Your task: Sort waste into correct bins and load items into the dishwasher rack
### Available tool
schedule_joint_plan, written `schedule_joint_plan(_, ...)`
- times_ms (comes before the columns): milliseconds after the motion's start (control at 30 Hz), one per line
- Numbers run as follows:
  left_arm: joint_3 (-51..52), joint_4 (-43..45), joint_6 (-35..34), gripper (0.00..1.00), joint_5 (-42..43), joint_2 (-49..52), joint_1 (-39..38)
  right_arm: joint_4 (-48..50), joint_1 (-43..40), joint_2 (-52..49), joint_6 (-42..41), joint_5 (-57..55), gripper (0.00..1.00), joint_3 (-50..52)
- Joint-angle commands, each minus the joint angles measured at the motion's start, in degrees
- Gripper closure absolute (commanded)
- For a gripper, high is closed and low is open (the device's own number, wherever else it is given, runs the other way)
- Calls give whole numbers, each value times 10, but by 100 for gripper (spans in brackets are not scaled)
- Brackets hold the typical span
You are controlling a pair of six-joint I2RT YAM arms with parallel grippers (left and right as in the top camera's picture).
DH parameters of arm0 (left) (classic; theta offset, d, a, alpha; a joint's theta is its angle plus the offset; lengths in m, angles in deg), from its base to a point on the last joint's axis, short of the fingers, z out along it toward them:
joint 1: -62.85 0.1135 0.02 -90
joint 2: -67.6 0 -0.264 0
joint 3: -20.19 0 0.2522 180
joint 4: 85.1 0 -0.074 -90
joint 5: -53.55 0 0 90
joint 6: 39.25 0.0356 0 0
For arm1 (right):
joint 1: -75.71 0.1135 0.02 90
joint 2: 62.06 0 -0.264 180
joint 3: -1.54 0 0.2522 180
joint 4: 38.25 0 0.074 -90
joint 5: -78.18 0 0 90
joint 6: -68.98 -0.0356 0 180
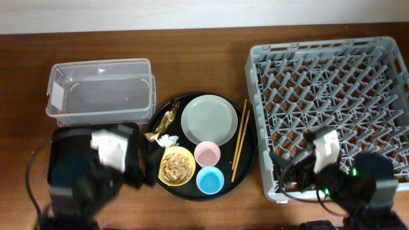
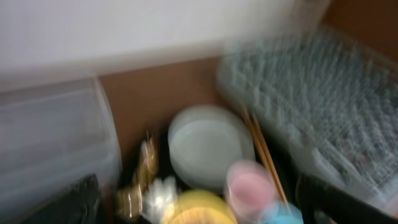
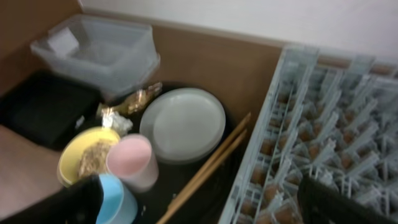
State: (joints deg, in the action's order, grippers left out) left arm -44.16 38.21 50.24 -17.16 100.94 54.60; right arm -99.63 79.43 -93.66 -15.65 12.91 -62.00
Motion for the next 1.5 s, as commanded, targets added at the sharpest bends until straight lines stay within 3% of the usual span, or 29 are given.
schedule_joint_plan(0,-214,-138,-3,0,18,183,2,-153,-4,-158,-3,3,2,-160)
schedule_joint_plan(67,-277,-195,-6,0,25,243,2,-218,-4,-240,-3,69,2,-229)
schedule_joint_plan(133,-286,-200,-25,0,140,280,0,-261,-4,-307,-3,137,2,-255)
schedule_joint_plan(167,-285,-223,-24,0,136,302,-13,-263,-4,-326,-3,139,2,-255)
schedule_joint_plan(267,-268,-291,-30,1,7,382,-139,-264,-4,-358,-45,117,2,-255)
schedule_joint_plan(300,-247,-286,-73,2,-59,414,-193,-259,-4,-354,-92,67,2,-255)
schedule_joint_plan(367,-203,-257,-155,20,-149,484,-264,-264,-4,-340,-167,-19,2,-255)
schedule_joint_plan(467,-192,-190,-181,43,-202,594,-289,-265,-4,-291,-186,-62,2,-255)
schedule_joint_plan(600,-192,-110,-181,51,-202,661,-288,-276,-4,-259,-183,-71,2,-255)
schedule_joint_plan(633,-191,-99,-181,62,-202,662,-288,-281,-4,-259,-183,-71,2,-255)
schedule_joint_plan(667,-191,-98,-181,89,-202,662,-288,-287,-4,-260,-183,-71,0,-255)
schedule_joint_plan(700,-194,-104,-181,99,-202,660,-288,-294,-4,-260,-183,-73,2,-255)
schedule_joint_plan(733,-220,-141,-198,99,-201,646,-278,-296,-4,-260,-183,-76,4,-255)
schedule_joint_plan(767,-250,-179,-207,99,-181,623,-256,-296,-4,-260,-183,-76,17,-255)
schedule_joint_plan(867,-311,-213,-189,99,-50,535,-152,-295,-4,-261,-183,-71,21,-255)
schedule_joint_plan(933,-313,-180,-123,99,155,479,-65,-280,-4,-261,-162,-6,23,-255)
schedule_joint_plan(1000,-313,-167,-42,99,405,465,-15,-228,-4,-261,-77,186,22,-255)
schedule_joint_plan(1033,-313,-167,-12,99,498,465,-14,-204,-4,-261,-61,253,20,-255)
schedule_joint_plan(1067,-313,-165,-7,99,555,465,-24,-152,-4,-261,-60,351,11,-255)
schedule_joint_plan(1100,-313,-153,-7,99,585,465,-40,-117,-4,-261,-60,395,3,-255)
schedule_joint_plan(1233,-313,-106,-7,99,615,465,-94,-61,7,-261,-62,486,1,-255)
schedule_joint_plan(1267,-313,-98,-7,99,615,465,-99,-54,32,-263,-62,485,4,-254)
schedule_joint_plan(1300,-313,-86,-7,99,615,465,-105,-50,59,-267,-62,475,15,-255)
schedule_joint_plan(1400,-313,-78,-7,99,615,465,-105,-48,110,-287,-62,466,20,-255)
schedule_joint_plan(1467,-313,-76,-7,99,615,465,-105,-29,133,-299,-63,466,36,-255)
